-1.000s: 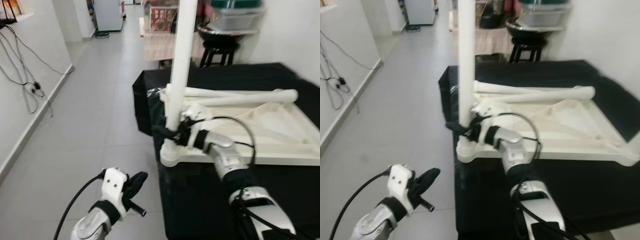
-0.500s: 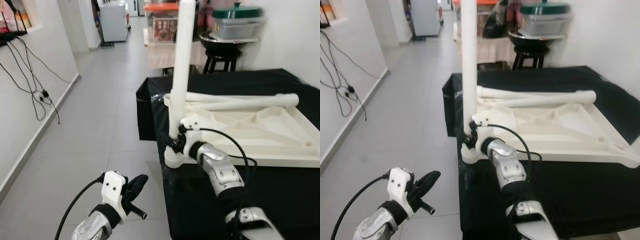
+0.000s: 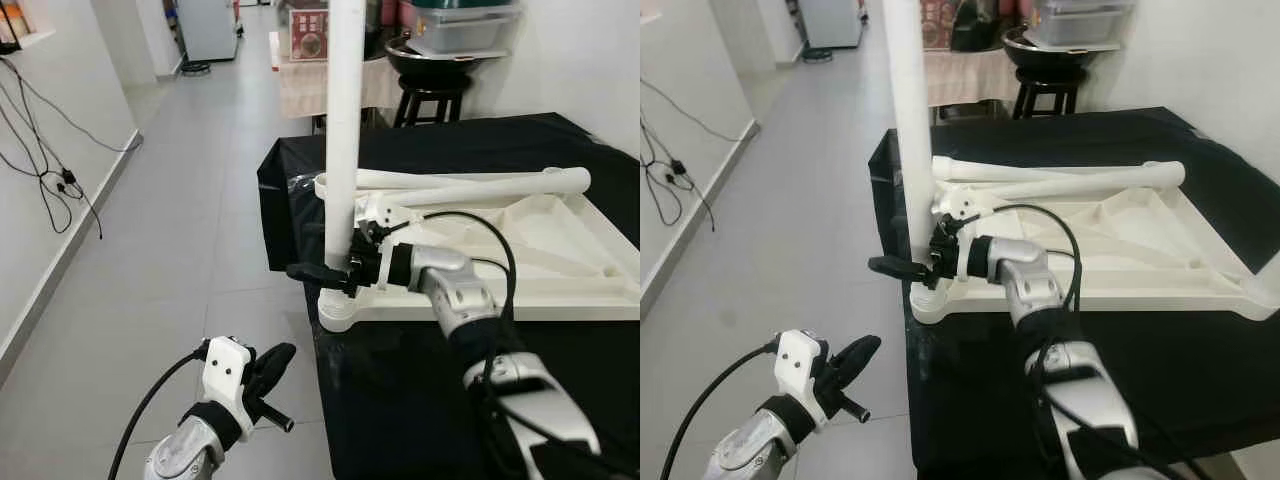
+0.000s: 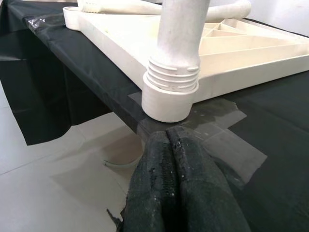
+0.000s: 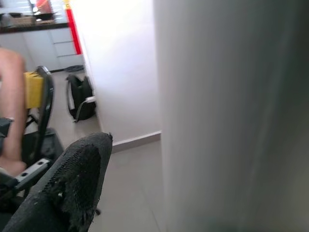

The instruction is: Building children table

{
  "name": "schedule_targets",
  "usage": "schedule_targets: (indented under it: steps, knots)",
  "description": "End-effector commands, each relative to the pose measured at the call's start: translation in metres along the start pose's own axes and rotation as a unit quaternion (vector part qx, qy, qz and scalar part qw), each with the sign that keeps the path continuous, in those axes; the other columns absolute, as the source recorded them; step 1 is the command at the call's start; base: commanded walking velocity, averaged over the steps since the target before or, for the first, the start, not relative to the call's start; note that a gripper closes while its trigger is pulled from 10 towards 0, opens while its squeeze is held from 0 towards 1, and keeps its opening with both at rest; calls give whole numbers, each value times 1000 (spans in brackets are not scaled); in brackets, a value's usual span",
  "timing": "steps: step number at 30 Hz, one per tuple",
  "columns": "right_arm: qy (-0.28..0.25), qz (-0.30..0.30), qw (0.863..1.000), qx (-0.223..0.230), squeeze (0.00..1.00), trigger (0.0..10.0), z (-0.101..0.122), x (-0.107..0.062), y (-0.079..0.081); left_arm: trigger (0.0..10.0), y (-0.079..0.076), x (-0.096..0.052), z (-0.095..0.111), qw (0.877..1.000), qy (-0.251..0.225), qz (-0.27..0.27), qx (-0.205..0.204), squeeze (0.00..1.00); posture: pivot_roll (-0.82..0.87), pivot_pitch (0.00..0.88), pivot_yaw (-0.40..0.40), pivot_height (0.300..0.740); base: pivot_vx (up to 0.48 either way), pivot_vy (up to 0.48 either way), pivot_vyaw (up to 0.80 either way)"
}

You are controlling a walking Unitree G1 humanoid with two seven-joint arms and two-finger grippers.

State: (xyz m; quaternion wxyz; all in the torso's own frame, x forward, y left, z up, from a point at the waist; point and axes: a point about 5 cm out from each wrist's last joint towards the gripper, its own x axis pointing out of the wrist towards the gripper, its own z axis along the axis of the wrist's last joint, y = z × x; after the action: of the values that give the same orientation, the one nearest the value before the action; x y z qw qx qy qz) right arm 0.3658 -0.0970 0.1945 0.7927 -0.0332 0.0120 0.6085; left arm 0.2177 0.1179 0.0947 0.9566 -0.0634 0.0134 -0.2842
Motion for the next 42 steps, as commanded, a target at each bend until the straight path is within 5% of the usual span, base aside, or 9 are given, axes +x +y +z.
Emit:
schedule_targets:
  steps: [1,3,5,20,35,36,39,40,42]
  knots:
    - [3,18,1000,-1,0,10000,-1,7,3,10000,1,0,-1,1000,3,4,3,0,43,0,-18,740,0,0,0]
    - [4,26,1000,7,0,10000,0,9,1,10000,1,0,-2,1000,3,5,4,0,49,0,-20,740,0,0,0]
    - [6,37,999,23,0,0,-1,10,-1,10000,0,0,-2,1000,3,5,4,0,51,0,-21,740,0,0,0]
    - [3,-51,999,16,0,0,-23,-27,-8,10000,-3,-2,-1,1000,0,1,-2,0,19,0,-15,740,0,0,0]
    - [87,-406,907,66,0,0,-88,-16,31,10000,-2,-6,1,1000,1,-1,-6,0,-3,0,-13,740,0,0,0]
    - [77,-401,911,59,0,10000,-78,-17,20,10000,-2,-5,1,1000,-1,2,-6,0,-2,0,-11,740,0,0,0]
    - [40,-373,925,60,0,10000,-61,-11,13,10000,-2,-4,0,1000,-2,5,-6,0,1,0,-13,740,0,0,0]
    - [10,-334,940,60,1000,10000,-49,-6,12,10000,-2,-4,0,1000,-2,3,-7,0,0,0,-8,740,0,0,0]
    - [-17,-277,959,58,1000,10000,-37,0,14,10000,-2,-4,0,1000,-1,1,-7,0,-1,0,-9,740,0,0,0]
